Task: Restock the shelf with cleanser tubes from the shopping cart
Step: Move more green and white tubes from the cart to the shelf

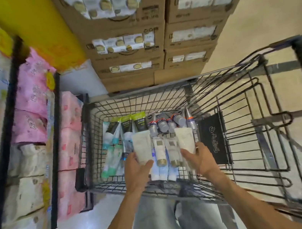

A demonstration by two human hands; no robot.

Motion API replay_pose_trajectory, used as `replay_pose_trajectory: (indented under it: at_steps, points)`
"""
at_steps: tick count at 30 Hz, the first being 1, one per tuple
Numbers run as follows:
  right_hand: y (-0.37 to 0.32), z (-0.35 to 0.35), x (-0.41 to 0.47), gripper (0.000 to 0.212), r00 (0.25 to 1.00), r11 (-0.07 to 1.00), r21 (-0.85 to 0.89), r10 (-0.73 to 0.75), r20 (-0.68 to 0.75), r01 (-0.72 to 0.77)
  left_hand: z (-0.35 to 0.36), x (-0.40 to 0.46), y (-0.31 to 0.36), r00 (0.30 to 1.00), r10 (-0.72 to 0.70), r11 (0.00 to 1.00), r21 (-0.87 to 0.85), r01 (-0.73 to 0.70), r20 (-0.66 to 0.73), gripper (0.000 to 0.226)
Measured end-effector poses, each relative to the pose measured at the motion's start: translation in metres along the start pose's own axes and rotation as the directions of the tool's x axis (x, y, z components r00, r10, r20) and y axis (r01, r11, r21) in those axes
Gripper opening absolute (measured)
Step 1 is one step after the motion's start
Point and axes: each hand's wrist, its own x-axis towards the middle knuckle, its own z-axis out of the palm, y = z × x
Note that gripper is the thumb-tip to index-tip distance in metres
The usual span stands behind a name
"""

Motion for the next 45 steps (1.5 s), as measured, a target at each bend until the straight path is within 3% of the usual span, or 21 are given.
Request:
replay_pose_trajectory:
  at_steps: [5, 10, 14, 16, 23, 27, 30, 36, 38, 41, 45]
  points:
    - [-0.023, -0.022, -0.047, 0.048, 0.997, 0.997, 0.001, -0.081, 0.003, 0.081, -0.018, -0.05, 0.023, 0.994, 0.071, 0.997, -0.015, -0.072, -0.081, 0.053]
    - [-0.03, -0.038, -0.068, 0.052, 0.974, 0.978, -0.009, -0.205, 0.093, 0.207, -0.02, -0.102, 0.033, 0.977, 0.085, 0.992, -0.069, -0.101, -0.197, 0.05]
    - [-0.039, -0.044, -0.074, 0.057, 0.909, 0.926, -0.078, -0.342, 0.237, 0.369, -0.018, -0.149, 0.037, 0.939, 0.021, 0.985, -0.151, -0.077, -0.343, 0.05]
    - [-0.047, -0.045, -0.083, 0.049, 0.86, 0.876, -0.139, -0.402, 0.315, 0.461, -0.014, -0.173, 0.029, 0.902, -0.042, 0.972, -0.226, -0.062, -0.43, 0.052]
    - [-0.06, -0.018, -0.139, 0.044, 0.642, 0.679, -0.19, -0.509, 0.574, 0.709, -0.004, -0.279, -0.01, 0.677, -0.206, 0.918, -0.38, -0.117, -0.707, 0.051]
    - [-0.053, 0.009, -0.201, 0.03, 0.484, 0.578, -0.14, -0.499, 0.719, 0.804, 0.001, -0.347, -0.047, 0.518, -0.348, 0.882, -0.46, -0.102, -0.782, 0.048]
    - [-0.034, 0.033, -0.252, 0.033, 0.375, 0.497, -0.108, -0.476, 0.796, 0.861, 0.011, -0.395, -0.088, 0.398, -0.468, 0.838, -0.539, -0.085, -0.789, 0.06]
    - [0.037, 0.074, -0.366, 0.036, 0.169, 0.391, -0.006, -0.385, 0.907, 0.921, 0.044, -0.505, -0.169, 0.19, -0.62, 0.754, -0.645, -0.127, -0.762, 0.062]
    - [0.073, 0.085, -0.403, 0.028, 0.118, 0.338, 0.004, -0.34, 0.933, 0.941, 0.06, -0.547, -0.2, 0.125, -0.669, 0.721, -0.681, -0.127, -0.732, 0.066]
    - [0.137, 0.102, -0.462, 0.046, 0.048, 0.295, 0.036, -0.272, 0.961, 0.955, 0.084, -0.615, -0.245, 0.032, -0.714, 0.692, -0.712, -0.122, -0.7, 0.062]
    - [0.22, 0.118, -0.547, 0.051, -0.058, 0.218, 0.101, -0.194, 0.979, 0.971, 0.114, -0.708, -0.3, -0.087, -0.77, 0.638, -0.757, -0.143, -0.632, 0.069]
